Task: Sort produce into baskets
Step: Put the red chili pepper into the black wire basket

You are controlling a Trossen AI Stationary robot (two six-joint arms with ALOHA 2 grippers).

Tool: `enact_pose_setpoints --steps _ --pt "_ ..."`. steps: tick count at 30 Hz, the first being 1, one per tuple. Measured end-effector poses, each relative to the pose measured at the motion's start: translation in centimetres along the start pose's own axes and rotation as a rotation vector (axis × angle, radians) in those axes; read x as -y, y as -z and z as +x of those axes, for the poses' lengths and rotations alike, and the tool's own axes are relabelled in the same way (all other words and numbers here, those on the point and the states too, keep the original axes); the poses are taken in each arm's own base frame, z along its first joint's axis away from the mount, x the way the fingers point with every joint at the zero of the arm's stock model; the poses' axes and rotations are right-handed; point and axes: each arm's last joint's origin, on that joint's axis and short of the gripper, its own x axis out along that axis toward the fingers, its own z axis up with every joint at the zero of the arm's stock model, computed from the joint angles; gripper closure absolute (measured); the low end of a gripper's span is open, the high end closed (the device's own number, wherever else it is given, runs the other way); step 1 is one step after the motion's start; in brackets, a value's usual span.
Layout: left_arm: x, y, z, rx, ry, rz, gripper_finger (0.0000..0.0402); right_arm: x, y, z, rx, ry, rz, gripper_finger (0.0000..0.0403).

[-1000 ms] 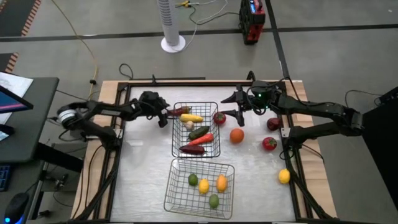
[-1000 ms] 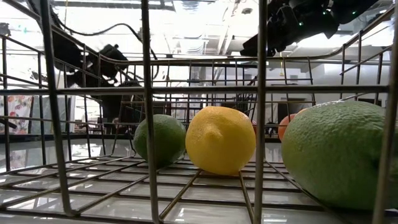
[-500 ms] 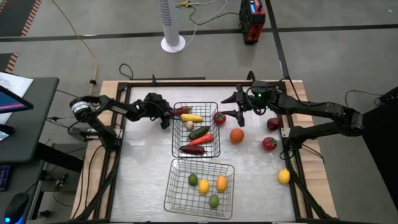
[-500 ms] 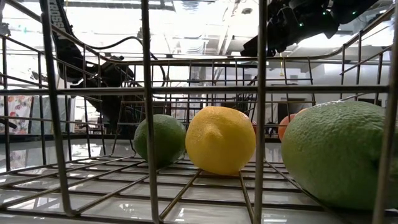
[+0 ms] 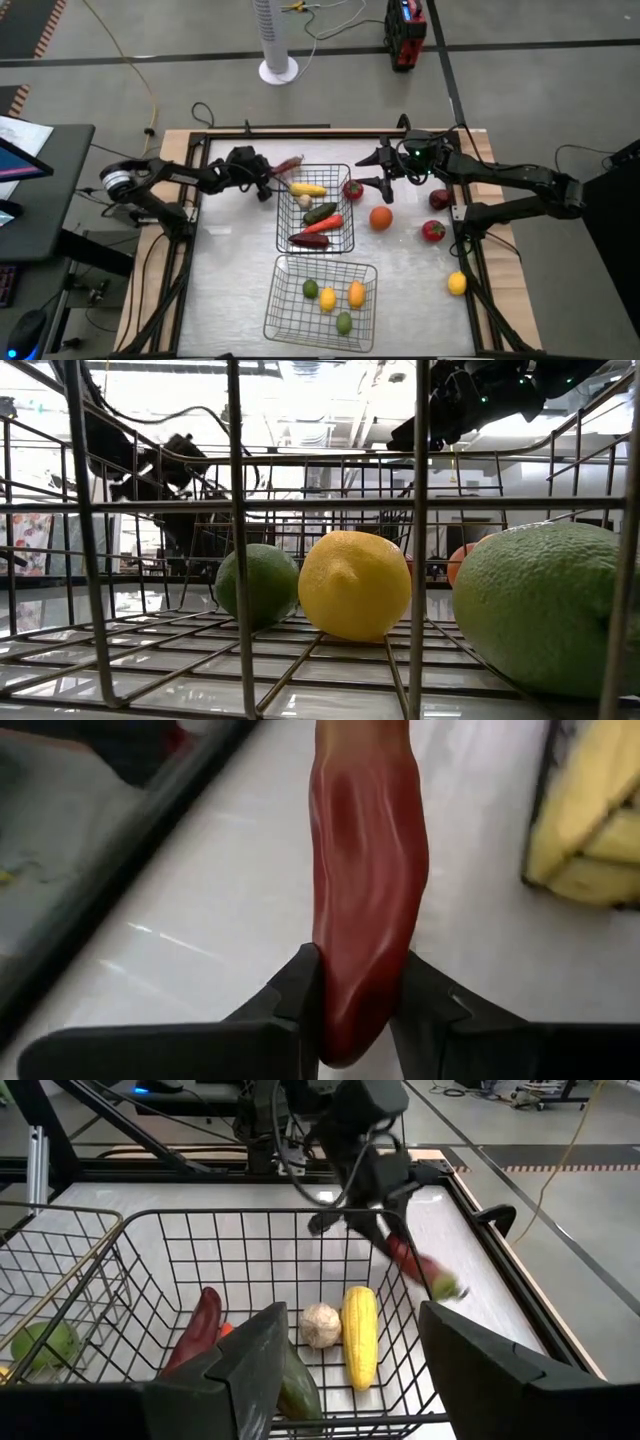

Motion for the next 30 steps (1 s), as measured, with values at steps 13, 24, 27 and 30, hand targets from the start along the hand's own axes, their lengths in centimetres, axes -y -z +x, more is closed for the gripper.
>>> enact_pose_setpoints --steps 13,24,27,30 --pt "-0.6 -4.9 -7.0 0.361 0.001 0.049 0.0330 0.0 0.0 0.0 -0.001 0.000 0.000 0.0148" --pt "4.3 -6.8 -8.8 0.524 0.343 0.039 0.0326 0.0 -0.3 0.0 0.025 0.004 -0.009 0.0148" --pt "6.1 -6.8 -8.2 0.509 0.382 0.024 0.0309 0.1 -0.5 0.0 0.047 0.008 -0.008 0.0148" --pt "7.6 -6.8 -7.5 0.486 0.406 0.016 0.0304 0.1 -0.7 0.0 0.065 0.010 -0.009 0.0148"
